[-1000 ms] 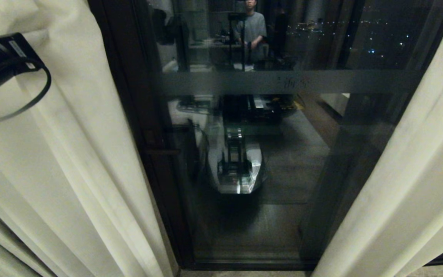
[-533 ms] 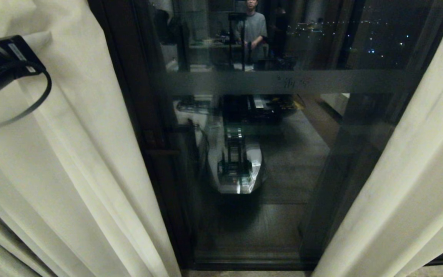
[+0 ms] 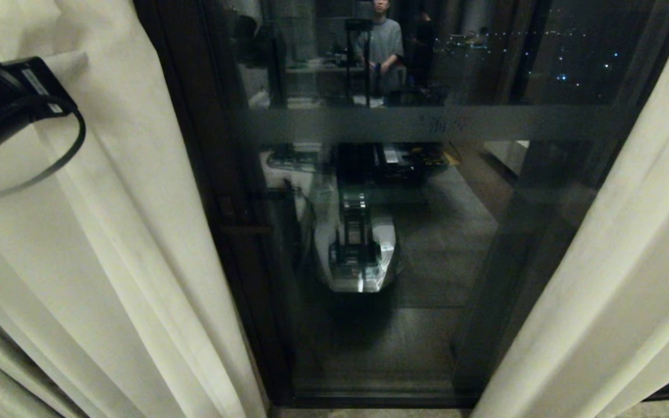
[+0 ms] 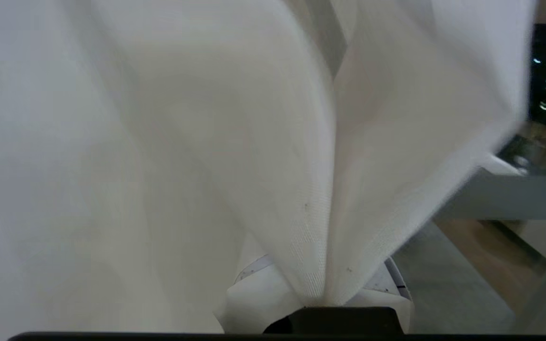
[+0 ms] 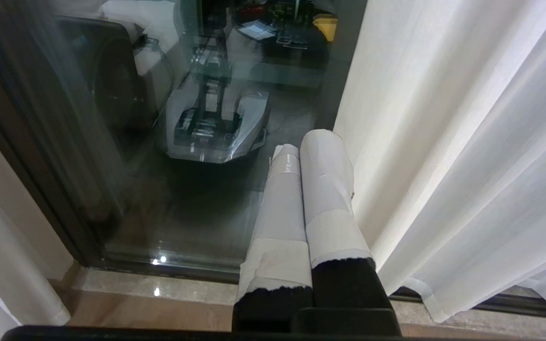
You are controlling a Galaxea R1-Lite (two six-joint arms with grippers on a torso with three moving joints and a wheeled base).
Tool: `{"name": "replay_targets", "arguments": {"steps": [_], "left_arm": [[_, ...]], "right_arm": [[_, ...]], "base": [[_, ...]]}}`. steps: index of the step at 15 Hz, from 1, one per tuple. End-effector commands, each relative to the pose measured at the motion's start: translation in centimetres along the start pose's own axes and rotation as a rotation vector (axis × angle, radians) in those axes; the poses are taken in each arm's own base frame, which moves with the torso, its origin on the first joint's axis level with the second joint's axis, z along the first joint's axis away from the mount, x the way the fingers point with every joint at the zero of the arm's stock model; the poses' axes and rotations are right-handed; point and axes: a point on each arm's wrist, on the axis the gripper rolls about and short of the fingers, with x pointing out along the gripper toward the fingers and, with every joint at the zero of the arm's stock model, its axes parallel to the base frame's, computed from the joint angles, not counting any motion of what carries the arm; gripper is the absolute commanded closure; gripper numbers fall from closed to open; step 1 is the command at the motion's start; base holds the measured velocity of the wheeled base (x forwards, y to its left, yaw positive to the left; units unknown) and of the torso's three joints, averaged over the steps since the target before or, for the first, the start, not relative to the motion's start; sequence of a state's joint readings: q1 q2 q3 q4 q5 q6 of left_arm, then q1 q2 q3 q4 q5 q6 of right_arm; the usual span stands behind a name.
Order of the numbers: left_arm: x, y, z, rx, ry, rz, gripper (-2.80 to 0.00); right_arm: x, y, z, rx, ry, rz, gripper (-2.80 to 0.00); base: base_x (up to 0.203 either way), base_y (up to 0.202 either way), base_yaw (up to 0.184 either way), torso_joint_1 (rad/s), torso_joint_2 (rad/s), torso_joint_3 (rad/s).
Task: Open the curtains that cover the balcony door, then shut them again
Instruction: Close the inner curtains on both sides
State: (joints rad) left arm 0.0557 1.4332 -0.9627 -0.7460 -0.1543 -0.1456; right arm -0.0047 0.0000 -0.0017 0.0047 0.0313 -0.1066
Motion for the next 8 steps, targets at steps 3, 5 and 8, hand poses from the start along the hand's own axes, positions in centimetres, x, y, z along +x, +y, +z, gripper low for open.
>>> {"name": "replay_targets", "arguments": {"steps": [3,5,8], "left_arm": [[-0.1,-1.1,-0.9,-0.016,0.027,-0.042,0.0],[-0.1,-1.5,-0.9,-0.02,0.028,-0.058,0.0],[0.0,-1.9,-0.9,-0.023,0.028,-0.075,0.0]], "right_arm": [[0.0,0.0,0.0,-0.001,0.002,0.001,0.0],[0.0,0.0,0.0,-0.001,0.002,0.001,0.0],[0.0,0.0,0.0,-0.001,0.002,0.001,0.0]], "base": [[0.001,-0.019,0.001,-0.001,0.0,0.002],[0.001,-0.129,0.007,0.002,0.0,0.002],[0.0,-0.194,-0.003,0.0,0.0,0.002]]}}
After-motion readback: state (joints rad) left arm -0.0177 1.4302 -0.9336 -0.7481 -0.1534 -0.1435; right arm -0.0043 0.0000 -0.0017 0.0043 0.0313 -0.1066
